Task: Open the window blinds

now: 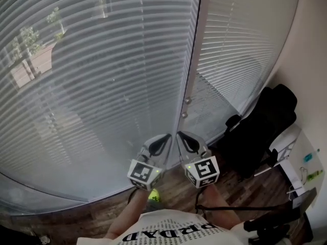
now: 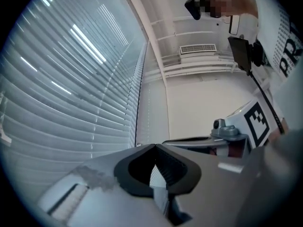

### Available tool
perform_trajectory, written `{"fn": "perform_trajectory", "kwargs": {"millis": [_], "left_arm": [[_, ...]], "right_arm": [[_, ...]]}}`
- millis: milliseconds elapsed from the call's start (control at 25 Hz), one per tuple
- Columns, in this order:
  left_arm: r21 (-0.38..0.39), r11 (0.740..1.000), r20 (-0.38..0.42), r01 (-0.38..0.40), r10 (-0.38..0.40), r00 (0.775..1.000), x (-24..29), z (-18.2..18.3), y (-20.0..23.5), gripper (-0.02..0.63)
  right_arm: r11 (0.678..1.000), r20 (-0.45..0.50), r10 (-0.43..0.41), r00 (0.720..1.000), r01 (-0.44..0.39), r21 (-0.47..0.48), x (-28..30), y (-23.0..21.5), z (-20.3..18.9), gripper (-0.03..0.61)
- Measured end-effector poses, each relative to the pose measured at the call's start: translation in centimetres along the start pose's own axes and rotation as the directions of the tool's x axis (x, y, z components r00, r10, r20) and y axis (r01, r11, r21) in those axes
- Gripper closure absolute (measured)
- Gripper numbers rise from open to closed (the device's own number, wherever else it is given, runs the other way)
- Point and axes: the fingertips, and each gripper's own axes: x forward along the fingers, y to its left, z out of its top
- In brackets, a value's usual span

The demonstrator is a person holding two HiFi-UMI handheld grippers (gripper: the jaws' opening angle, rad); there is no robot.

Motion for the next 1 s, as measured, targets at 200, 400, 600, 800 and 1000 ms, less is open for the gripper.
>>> {"fn": "perform_trajectory", "kwargs": {"millis": [200,400,600,800,1000], "left_arm": [[-0.022,0.999,0.001,0.032,-0.032,0.999,1.5,-1.2,1.9,0.62],[-0.023,0.997,0.019,0.07,-0.07,0.997,3.6,-1.6,4.1,0.62],[-0.012,0.996,0.013,0.094,-0.094,0.996,4.5,-2.8,5.1,0.62],[-0.015,0.993,0.003,0.115,-0.115,0.993,6.4,-3.0,5.1,0.62],[-0.015,0.993,0.003,0.12,-0.12,0.993,7.8,-3.1,4.4,0.62]], "right_arm": [[0.999,-0.023,-0.029,0.999,0.029,-0.027,2.9,-0.9,-0.6,0.541],[0.991,-0.022,-0.106,0.994,0.104,-0.078,5.4,-3.2,-0.8,0.511],[0.975,-0.051,-0.191,0.98,0.184,-0.123,6.4,-5.5,-2.7,0.484],[0.954,-0.069,-0.242,0.968,0.225,-0.196,7.4,-8.1,-2.9,0.457],[0.942,-0.092,-0.257,0.962,0.228,-0.246,8.1,-9.8,-3.3,0.425]]}}
